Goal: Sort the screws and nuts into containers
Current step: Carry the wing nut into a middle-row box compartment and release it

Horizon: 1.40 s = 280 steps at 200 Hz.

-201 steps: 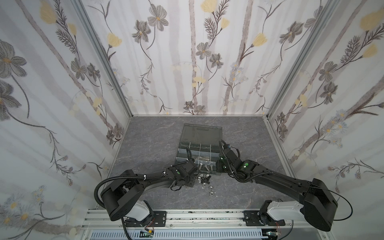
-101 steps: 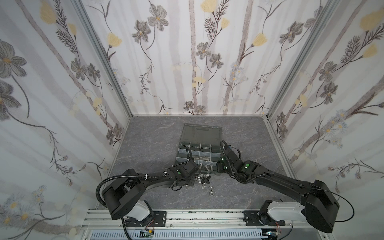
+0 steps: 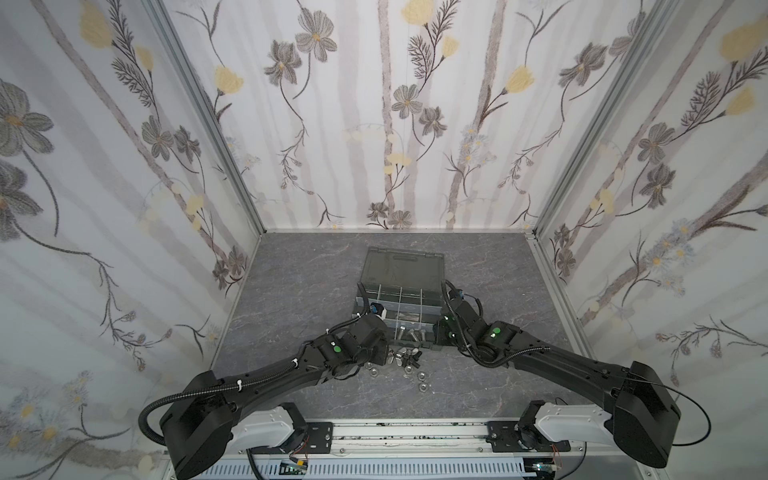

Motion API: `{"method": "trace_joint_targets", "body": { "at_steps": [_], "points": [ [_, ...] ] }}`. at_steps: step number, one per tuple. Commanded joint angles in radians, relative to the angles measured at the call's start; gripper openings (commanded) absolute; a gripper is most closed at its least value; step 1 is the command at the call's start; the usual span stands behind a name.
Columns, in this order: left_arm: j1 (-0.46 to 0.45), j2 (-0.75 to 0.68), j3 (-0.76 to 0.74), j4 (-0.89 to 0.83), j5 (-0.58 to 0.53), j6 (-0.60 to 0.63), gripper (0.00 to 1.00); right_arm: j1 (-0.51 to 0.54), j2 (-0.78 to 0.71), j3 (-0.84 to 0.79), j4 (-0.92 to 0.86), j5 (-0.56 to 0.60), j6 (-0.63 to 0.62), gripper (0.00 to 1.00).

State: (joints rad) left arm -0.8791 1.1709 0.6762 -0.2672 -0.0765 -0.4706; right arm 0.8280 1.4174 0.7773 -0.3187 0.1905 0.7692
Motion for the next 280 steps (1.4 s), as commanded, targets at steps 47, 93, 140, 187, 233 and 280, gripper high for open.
{"method": "trace_joint_targets", "body": {
  "at_steps": [47,93,140,187,233,280],
  "points": [
    [0.249,0.114,0.152,0.000,0.026,0.137,0.20,0.000,-0.018,-0.001,0.005,0.025,0.006,0.31],
    [0.352,0.312,0.269,0.002,0.076,0.208,0.18,-0.015,-0.051,-0.012,-0.002,0.038,0.017,0.31],
    [0.377,0.430,0.310,0.005,0.093,0.219,0.17,-0.033,-0.083,-0.016,-0.014,0.049,0.025,0.31],
    [0.377,0.433,0.303,0.010,0.088,0.208,0.23,-0.034,-0.097,-0.053,-0.016,0.052,0.032,0.31],
    [0.377,0.406,0.300,0.012,0.094,0.189,0.30,-0.035,-0.096,-0.057,-0.016,0.050,0.031,0.31],
    [0.377,0.385,0.290,0.013,0.103,0.186,0.30,-0.035,-0.105,-0.063,-0.014,0.049,0.032,0.31]
  ]
}}
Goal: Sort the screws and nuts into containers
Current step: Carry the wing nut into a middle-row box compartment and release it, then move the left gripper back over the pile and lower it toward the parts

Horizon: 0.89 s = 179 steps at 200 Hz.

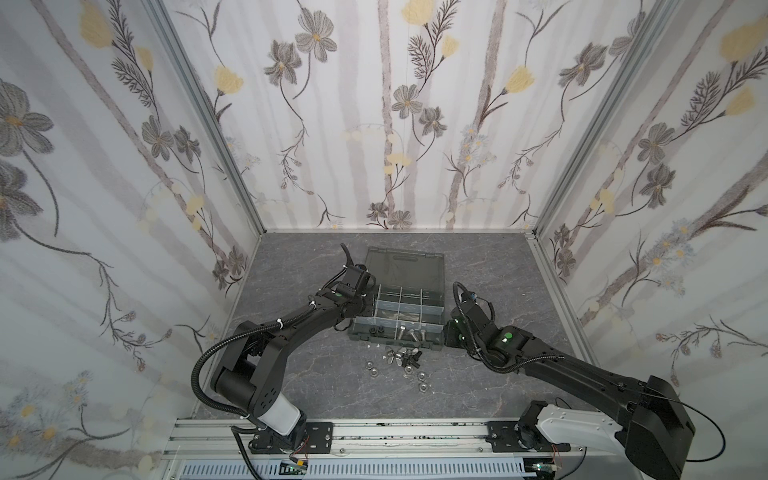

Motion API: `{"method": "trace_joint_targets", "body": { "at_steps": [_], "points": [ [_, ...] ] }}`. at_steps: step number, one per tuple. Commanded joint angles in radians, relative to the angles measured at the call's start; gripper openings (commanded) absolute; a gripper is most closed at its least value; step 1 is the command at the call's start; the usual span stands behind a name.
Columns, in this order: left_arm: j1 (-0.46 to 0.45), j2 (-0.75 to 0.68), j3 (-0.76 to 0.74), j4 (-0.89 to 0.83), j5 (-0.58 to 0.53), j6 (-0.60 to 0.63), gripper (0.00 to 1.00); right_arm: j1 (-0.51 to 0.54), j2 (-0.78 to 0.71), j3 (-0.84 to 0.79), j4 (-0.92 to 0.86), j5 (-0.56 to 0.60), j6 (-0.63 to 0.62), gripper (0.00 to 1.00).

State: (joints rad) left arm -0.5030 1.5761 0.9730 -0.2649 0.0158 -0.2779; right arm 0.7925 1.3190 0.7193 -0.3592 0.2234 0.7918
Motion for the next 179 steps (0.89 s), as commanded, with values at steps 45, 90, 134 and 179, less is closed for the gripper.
{"method": "trace_joint_targets", "body": {
  "at_steps": [45,90,134,179],
  "points": [
    [0.001,-0.085,-0.043,0.010,0.016,-0.032,0.31,-0.003,-0.007,-0.010,0.031,0.017,0.004,0.31],
    [0.000,-0.143,-0.099,0.010,0.032,-0.061,0.32,-0.007,-0.009,-0.008,0.042,0.009,-0.003,0.31],
    [-0.020,-0.228,-0.147,0.010,0.043,-0.113,0.34,-0.018,-0.014,-0.009,0.050,0.006,-0.011,0.31],
    [-0.073,-0.314,-0.207,0.010,0.032,-0.189,0.34,-0.028,-0.004,-0.006,0.062,-0.009,-0.026,0.31]
  ]
}}
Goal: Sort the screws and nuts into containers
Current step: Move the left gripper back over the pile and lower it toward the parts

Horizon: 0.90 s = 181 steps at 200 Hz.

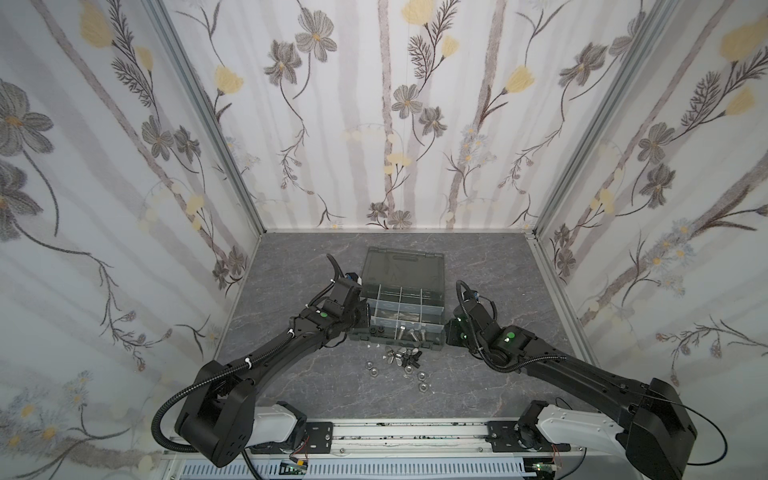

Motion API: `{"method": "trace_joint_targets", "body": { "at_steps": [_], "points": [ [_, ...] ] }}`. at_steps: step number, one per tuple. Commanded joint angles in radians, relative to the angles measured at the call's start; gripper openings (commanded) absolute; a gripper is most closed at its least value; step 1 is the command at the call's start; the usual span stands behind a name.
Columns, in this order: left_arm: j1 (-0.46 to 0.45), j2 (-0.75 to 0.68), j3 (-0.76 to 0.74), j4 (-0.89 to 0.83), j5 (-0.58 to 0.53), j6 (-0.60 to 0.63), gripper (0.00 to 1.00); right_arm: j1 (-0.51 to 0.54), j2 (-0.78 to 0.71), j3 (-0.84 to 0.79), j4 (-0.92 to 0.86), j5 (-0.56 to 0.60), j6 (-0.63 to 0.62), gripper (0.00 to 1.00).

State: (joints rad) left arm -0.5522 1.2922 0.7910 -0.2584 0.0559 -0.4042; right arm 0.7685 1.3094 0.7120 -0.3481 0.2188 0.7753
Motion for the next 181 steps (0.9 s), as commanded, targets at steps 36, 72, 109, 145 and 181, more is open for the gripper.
{"method": "trace_joint_targets", "body": {
  "at_steps": [36,72,109,145,181],
  "points": [
    [-0.085,-0.087,-0.074,0.003,-0.020,-0.133,0.35,-0.009,0.008,0.009,0.057,-0.015,-0.022,0.31],
    [-0.164,-0.106,-0.111,0.004,-0.046,-0.218,0.36,-0.014,0.014,0.012,0.061,-0.026,-0.033,0.31],
    [-0.239,-0.097,-0.141,0.008,-0.065,-0.296,0.37,-0.018,0.020,0.011,0.067,-0.036,-0.041,0.31],
    [-0.298,-0.067,-0.165,0.036,-0.073,-0.352,0.38,-0.020,0.019,-0.006,0.083,-0.044,-0.036,0.31],
    [-0.319,-0.015,-0.175,0.095,-0.046,-0.380,0.39,-0.020,0.024,-0.013,0.093,-0.053,-0.033,0.31]
  ]
}}
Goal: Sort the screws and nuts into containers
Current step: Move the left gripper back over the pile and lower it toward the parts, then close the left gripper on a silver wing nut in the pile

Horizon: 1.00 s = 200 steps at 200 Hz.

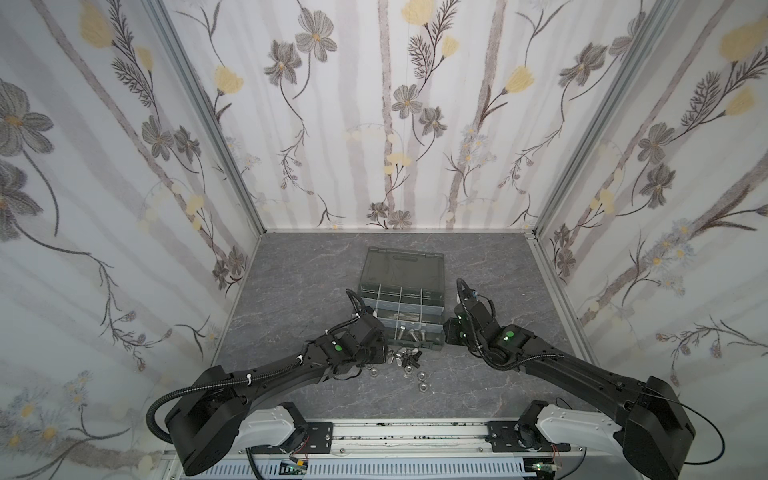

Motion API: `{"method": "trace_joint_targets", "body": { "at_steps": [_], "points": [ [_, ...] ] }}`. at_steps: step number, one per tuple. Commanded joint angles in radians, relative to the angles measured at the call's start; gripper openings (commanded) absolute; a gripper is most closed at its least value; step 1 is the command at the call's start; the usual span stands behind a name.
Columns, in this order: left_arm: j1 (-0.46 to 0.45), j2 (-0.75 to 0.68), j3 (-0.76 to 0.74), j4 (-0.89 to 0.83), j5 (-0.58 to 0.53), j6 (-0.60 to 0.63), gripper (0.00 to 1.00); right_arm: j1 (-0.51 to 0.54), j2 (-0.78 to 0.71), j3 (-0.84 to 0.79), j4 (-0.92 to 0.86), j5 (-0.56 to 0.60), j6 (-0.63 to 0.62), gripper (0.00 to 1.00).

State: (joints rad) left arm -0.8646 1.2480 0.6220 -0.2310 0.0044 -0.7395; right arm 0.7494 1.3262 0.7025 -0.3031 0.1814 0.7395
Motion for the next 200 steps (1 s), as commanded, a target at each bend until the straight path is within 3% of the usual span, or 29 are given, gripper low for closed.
{"method": "trace_joint_targets", "body": {
  "at_steps": [1,70,200],
  "points": [
    [-0.007,0.031,-0.007,0.070,0.007,-0.045,0.39,-0.001,0.007,-0.005,0.048,-0.016,0.003,0.31],
    [-0.014,0.114,-0.020,0.160,0.046,-0.072,0.39,-0.002,-0.008,-0.023,0.049,-0.015,0.008,0.31],
    [-0.017,0.196,-0.029,0.196,0.020,-0.094,0.38,-0.005,-0.022,-0.044,0.051,-0.016,0.012,0.31]
  ]
}}
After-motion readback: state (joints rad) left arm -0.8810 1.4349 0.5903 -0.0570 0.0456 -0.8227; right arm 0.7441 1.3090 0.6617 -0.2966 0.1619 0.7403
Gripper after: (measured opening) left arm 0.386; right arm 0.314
